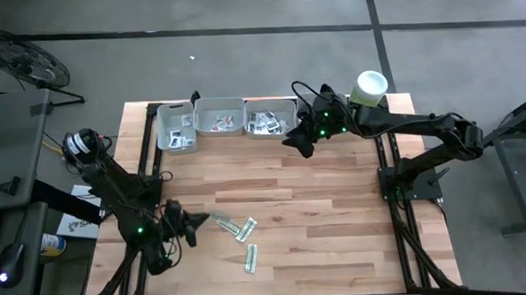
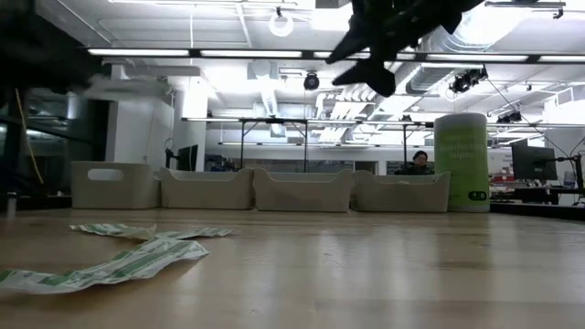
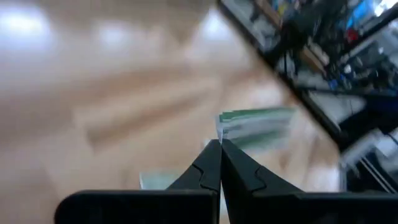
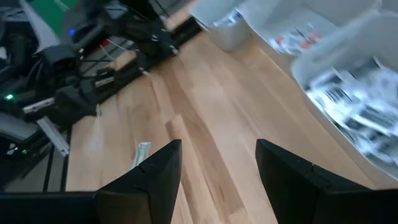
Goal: Pick & Place First Aid Supplies
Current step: Put the green bandage into the right gray bin
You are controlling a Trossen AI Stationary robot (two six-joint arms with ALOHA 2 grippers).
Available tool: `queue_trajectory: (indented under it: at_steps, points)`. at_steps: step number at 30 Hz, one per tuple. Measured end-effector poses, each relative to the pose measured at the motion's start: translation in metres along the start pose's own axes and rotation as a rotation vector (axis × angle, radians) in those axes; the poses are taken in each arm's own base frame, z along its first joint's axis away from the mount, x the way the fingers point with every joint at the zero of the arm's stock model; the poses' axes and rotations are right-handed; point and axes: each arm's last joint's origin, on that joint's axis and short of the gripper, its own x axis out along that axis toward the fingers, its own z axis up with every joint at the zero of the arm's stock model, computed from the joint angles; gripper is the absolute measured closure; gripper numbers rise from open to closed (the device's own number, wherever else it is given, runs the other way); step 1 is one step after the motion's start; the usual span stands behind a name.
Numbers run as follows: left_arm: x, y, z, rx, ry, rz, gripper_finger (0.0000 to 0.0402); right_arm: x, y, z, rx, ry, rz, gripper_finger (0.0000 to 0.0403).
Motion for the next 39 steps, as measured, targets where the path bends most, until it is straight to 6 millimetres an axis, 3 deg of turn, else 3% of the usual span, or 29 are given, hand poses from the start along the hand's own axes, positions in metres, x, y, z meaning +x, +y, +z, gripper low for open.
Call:
queue_trajectory:
  at_steps: [9,17,24,31,39]
  points:
    - [0.026,-0.028,0.053,0.137,-0.276,0.078,0.0401,0.006,0.032,-0.002,-0.188,-0.105,0.063,0.0203]
    - [0.048,-0.054,0.099,0.318,-0.244,0.183,0.0402,0.007,0.052,-0.005,-0.302,-0.183,0.078,0.0203]
    - [0.075,-0.082,0.139,0.44,-0.224,0.082,0.0401,0.007,0.062,-0.003,-0.34,-0.233,0.145,0.0203]
    - [0.095,-0.08,0.167,0.468,-0.256,0.052,0.0401,0.007,0.069,-0.005,-0.362,-0.228,0.197,0.0203]
    - [0.104,-0.083,0.186,0.495,-0.287,-0.043,0.0401,0.007,0.071,-0.007,-0.347,-0.223,0.193,0.0203]
